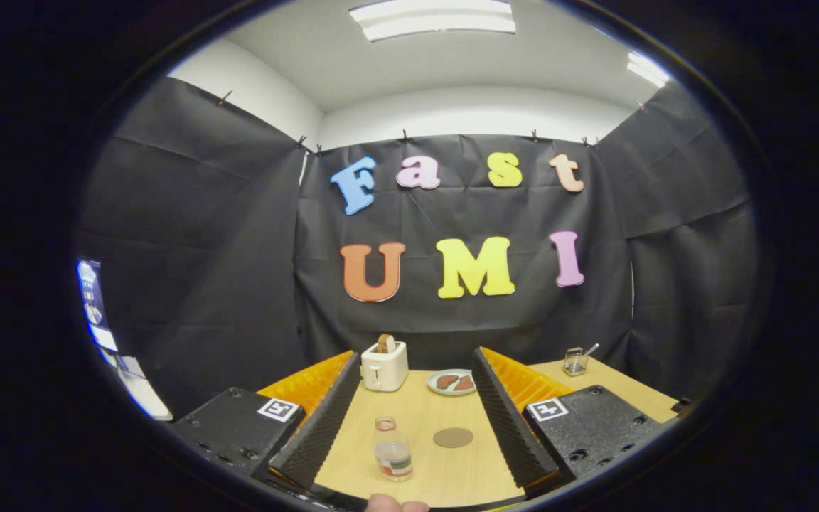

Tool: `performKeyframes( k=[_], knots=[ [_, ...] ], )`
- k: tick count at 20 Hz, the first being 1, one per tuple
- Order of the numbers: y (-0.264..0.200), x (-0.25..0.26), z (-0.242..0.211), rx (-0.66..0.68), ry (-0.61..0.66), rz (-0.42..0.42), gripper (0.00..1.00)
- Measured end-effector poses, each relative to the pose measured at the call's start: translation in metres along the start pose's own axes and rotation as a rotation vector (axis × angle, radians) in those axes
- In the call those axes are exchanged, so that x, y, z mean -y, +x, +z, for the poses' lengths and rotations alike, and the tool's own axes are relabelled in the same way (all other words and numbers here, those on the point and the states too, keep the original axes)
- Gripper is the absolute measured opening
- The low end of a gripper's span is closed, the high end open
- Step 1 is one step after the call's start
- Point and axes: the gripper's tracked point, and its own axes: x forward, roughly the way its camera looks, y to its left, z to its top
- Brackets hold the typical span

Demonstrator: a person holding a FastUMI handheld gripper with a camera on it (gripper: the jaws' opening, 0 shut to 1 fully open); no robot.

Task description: Take the bottle from table, then pour the juice into the cup, finally place the bottle on the coaster

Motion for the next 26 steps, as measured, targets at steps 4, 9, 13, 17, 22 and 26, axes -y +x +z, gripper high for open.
performKeyframes(
  k=[4,9,13,17,22,26],
  knots=[
    [-0.003,-0.005,-0.009,-0.024,-0.005,0.007,1.0],
    [-0.007,-0.017,-0.052,-0.077,0.008,0.008,1.0],
    [-0.007,-0.029,-0.114,-0.115,-0.013,0.017,1.0],
    [0.001,-0.031,-0.178,-0.159,-0.028,0.015,1.0],
    [0.024,-0.03,-0.23,-0.193,-0.087,-0.009,1.0],
    [0.046,-0.026,-0.272,-0.258,-0.097,-0.031,1.0]
  ],
)
